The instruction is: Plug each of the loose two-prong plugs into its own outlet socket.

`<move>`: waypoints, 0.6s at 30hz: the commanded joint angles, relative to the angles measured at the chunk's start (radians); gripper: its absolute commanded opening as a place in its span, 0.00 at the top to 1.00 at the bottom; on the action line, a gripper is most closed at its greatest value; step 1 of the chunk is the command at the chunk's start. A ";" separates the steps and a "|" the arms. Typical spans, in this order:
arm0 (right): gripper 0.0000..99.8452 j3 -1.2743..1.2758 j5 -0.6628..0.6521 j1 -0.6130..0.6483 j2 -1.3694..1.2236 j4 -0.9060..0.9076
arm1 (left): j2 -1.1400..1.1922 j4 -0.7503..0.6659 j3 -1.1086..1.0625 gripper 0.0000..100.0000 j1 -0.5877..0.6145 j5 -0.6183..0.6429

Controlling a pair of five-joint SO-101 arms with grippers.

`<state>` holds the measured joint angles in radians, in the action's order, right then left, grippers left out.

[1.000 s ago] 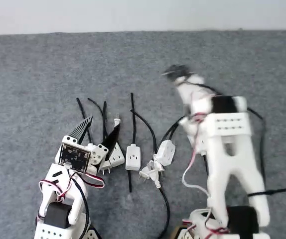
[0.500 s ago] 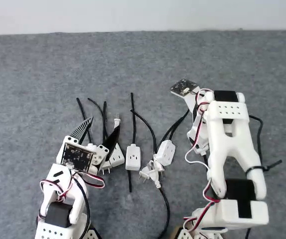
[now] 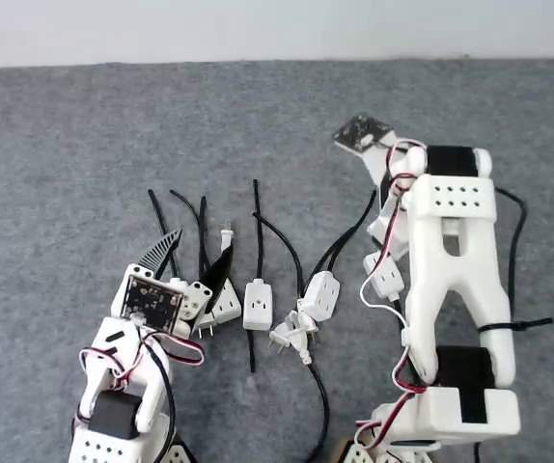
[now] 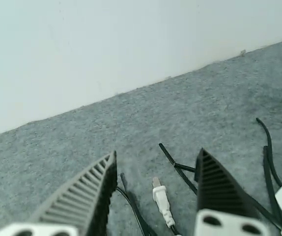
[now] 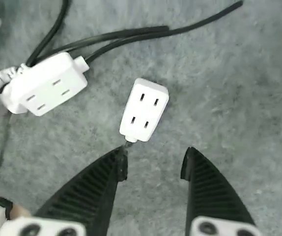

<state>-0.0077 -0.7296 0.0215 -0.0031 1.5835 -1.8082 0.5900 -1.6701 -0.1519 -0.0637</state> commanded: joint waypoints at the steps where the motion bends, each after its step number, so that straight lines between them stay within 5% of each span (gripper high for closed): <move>1: 0.86 -0.121 0.074 0.002 0.010 0.030 | -0.009 -0.034 0.012 0.74 0.000 -0.015; 4: 1.00 -0.127 0.091 0.007 0.013 0.030 | -0.009 -0.034 0.012 0.74 0.000 -0.015; 18: 0.99 -0.098 0.094 0.005 0.008 0.018 | -0.009 -0.035 0.012 0.74 0.000 -0.015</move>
<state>-0.0767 -0.6483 0.0153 -0.0031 1.6049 -1.8082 0.5869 -1.6701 -0.1519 -0.0637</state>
